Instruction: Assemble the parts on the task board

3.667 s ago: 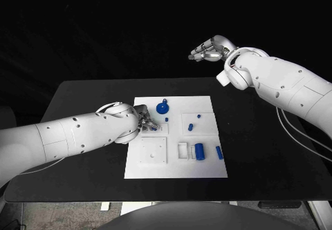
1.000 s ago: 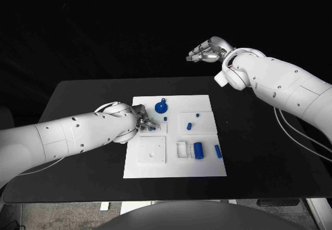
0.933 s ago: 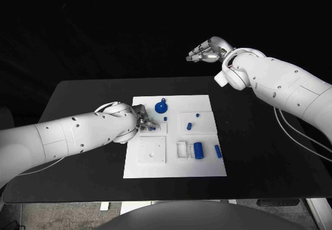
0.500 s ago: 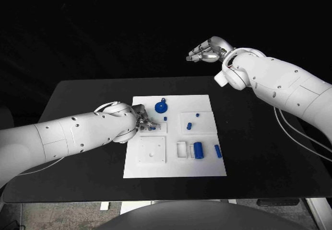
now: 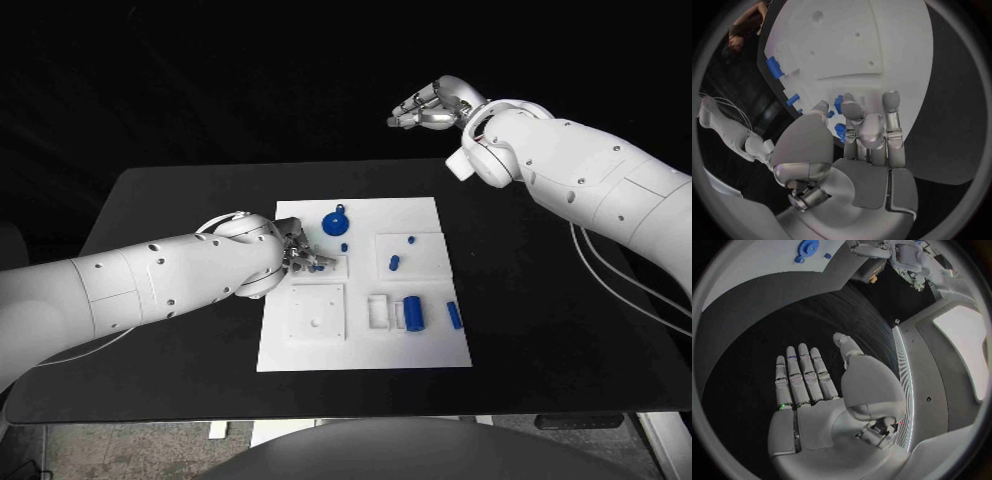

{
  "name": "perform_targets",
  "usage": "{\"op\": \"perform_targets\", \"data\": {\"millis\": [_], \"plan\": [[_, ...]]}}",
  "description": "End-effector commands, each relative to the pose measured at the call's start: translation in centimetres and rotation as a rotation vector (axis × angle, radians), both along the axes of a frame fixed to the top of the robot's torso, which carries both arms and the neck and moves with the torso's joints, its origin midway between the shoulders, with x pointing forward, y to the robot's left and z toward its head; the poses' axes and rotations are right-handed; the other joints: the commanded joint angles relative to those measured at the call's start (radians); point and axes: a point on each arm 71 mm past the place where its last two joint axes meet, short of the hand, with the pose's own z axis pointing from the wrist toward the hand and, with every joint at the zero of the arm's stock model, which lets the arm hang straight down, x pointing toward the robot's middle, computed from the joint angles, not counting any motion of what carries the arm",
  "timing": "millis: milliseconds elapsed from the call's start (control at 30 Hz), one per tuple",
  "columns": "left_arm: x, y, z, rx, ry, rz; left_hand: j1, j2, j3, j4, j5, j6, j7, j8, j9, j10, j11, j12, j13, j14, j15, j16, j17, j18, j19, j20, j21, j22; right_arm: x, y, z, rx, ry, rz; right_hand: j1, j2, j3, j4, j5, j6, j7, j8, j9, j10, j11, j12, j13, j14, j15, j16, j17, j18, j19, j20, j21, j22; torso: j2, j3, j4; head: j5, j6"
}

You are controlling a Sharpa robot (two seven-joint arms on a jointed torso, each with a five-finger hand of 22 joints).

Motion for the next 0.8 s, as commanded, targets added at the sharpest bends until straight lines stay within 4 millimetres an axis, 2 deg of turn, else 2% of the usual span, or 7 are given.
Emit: {"op": "perform_targets", "data": {"millis": [33,333,800], "plan": [[-0.05,-0.2,-0.06,-0.007,0.006,-0.013,-0.007,-0.002,0.0,0.006,-0.005,0.002,0.003,0.0,-0.002,0.036,0.002,-0.004,0.001,0.001,-0.001,-0.001,0.001,-0.004,-0.005,0.0,-0.004,0.016,0.0,0.06,0.02,0.001,-0.002,0.004,0.005,-0.002,-0.006,-0.002,0.003,-0.005,0.0,-0.001,0.001,-0.009,0.001,-0.005,-0.001,-0.006,0.002,-0.007,-0.002,0.003,-0.006,0.0,-0.006,-0.001,0.0,0.0002,-0.0003,-0.001,0.0],[0.0,-0.14,-0.08,-0.008,0.01,-0.011,-0.079,0.001,0.005,0.008,-0.002,-0.001,0.003,-0.002,-0.003,0.036,0.003,-0.004,0.001,0.001,-0.002,-0.001,0.001,-0.001,-0.005,0.0,-0.003,0.016,0.0,0.06,0.0,0.001,-0.001,0.005,0.005,-0.002,-0.006,-0.002,0.003,-0.005,0.0,-0.001,0.001,-0.009,0.001,-0.005,-0.001,-0.006,0.002,-0.007,-0.002,0.003,-0.006,0.0,-0.006,-0.001,0.0,-0.0002,0.0002,-0.002,-0.001],[-0.05,-0.36,-0.06,-0.007,0.019,-0.019,-0.091,0.01,0.011,0.007,0.0,-0.001,0.003,0.0,0.0,0.037,0.002,0.0,0.004,0.002,-0.002,0.002,0.005,-0.001,-0.004,0.0,-0.002,0.017,-0.02,0.15,-0.2,0.001,0.004,0.007,0.005,-0.002,-0.006,-0.002,0.003,-0.005,0.0,-0.001,0.001,-0.009,0.001,-0.005,-0.001,-0.006,0.002,-0.007,-0.002,0.003,-0.006,0.0,-0.006,-0.001,0.001,-0.0002,-0.0001,-0.004,-0.002]]}}
